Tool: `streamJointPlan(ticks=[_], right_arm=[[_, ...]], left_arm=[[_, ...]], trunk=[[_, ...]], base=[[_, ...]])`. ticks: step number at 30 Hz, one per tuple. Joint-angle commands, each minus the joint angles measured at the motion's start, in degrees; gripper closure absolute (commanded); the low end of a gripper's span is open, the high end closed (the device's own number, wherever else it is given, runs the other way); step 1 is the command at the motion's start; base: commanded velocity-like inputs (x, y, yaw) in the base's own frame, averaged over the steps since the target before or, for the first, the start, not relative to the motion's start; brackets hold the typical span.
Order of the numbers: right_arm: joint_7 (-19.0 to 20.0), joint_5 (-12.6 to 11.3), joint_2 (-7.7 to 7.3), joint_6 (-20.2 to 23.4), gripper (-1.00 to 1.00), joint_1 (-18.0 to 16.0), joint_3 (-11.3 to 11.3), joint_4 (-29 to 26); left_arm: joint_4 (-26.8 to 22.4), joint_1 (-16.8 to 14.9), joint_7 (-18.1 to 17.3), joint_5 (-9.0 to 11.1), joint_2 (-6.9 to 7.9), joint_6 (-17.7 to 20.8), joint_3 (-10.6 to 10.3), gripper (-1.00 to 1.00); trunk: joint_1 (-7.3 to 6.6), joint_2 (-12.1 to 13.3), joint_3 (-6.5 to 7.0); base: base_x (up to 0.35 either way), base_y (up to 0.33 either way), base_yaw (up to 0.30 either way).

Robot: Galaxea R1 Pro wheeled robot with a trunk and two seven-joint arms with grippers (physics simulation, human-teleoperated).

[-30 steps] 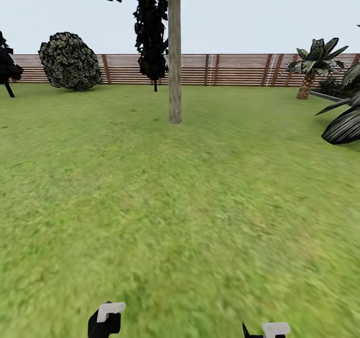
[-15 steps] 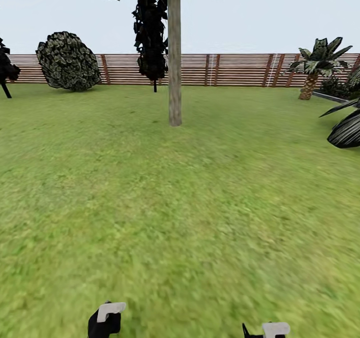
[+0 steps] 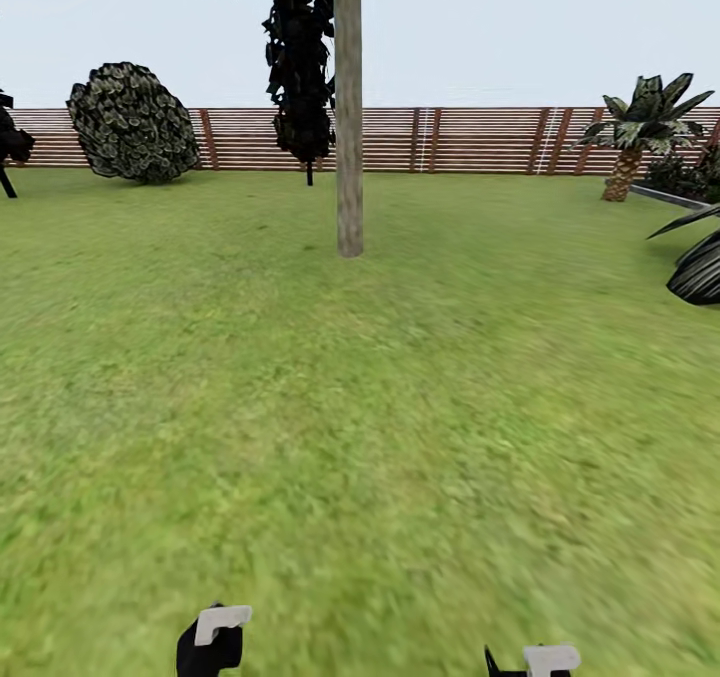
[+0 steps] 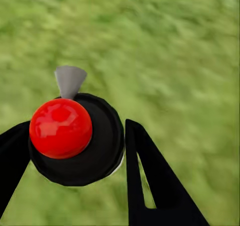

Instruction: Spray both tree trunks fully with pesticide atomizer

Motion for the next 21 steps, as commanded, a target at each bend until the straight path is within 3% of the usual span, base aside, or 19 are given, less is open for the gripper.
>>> streamJointPlan(ticks=[1,21], right_arm=[[-0.01,0.0,0.02,0.0,-1.0,0.0,-0.02,0.0],[0.01,0.0,0.02,0.0,-1.0,0.0,0.03,0.0]], left_arm=[[-0.01,0.0,0.02,-0.01,0.02,0.0,0.0,1.0],[-0.01,0.03,0.01,-0.01,0.0,0.0,0.0,1.0]], trunk=[[0.0,0.0,0.0],[0.0,0.0,0.0]], base=[[0.341,0.0,0.0],[0.341,0.0,0.0]])
